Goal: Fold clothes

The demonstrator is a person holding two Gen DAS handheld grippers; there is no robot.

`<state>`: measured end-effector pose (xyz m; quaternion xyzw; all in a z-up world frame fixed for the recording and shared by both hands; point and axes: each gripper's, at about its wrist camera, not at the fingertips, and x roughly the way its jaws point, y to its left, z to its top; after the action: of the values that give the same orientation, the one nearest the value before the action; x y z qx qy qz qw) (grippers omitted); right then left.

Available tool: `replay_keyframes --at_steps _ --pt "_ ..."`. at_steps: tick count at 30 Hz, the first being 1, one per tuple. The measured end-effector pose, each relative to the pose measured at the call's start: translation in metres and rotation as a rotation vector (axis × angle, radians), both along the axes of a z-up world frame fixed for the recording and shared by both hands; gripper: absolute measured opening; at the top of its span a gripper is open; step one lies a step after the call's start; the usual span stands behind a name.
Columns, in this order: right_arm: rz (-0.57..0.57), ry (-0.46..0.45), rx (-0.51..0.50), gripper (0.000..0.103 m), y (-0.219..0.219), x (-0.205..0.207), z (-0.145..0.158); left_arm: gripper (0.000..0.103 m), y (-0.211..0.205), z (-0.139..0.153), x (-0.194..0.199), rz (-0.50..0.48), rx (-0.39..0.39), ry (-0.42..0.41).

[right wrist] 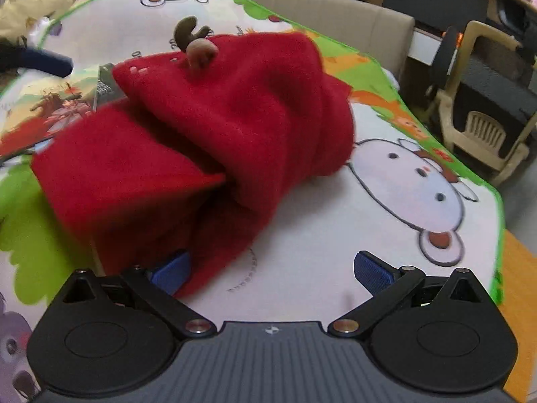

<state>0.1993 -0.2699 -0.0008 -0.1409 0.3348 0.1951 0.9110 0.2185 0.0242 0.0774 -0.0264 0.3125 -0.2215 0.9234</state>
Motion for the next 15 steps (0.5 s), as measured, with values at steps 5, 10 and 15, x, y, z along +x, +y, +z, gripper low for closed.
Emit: replay_keyframes --at_steps 5,10,15 --pt "0.022 0.024 0.279 0.103 -0.029 0.010 0.045 0.100 0.027 -0.002 0.040 0.217 0.159 0.016" --pt "-0.098 0.119 0.675 0.103 -0.067 0.048 0.058 0.100 0.016 -0.010 0.064 0.217 0.209 0.033" --pt "-0.217 0.206 0.702 0.103 -0.064 0.076 0.027 0.100 0.034 0.006 0.038 0.242 0.262 0.027"
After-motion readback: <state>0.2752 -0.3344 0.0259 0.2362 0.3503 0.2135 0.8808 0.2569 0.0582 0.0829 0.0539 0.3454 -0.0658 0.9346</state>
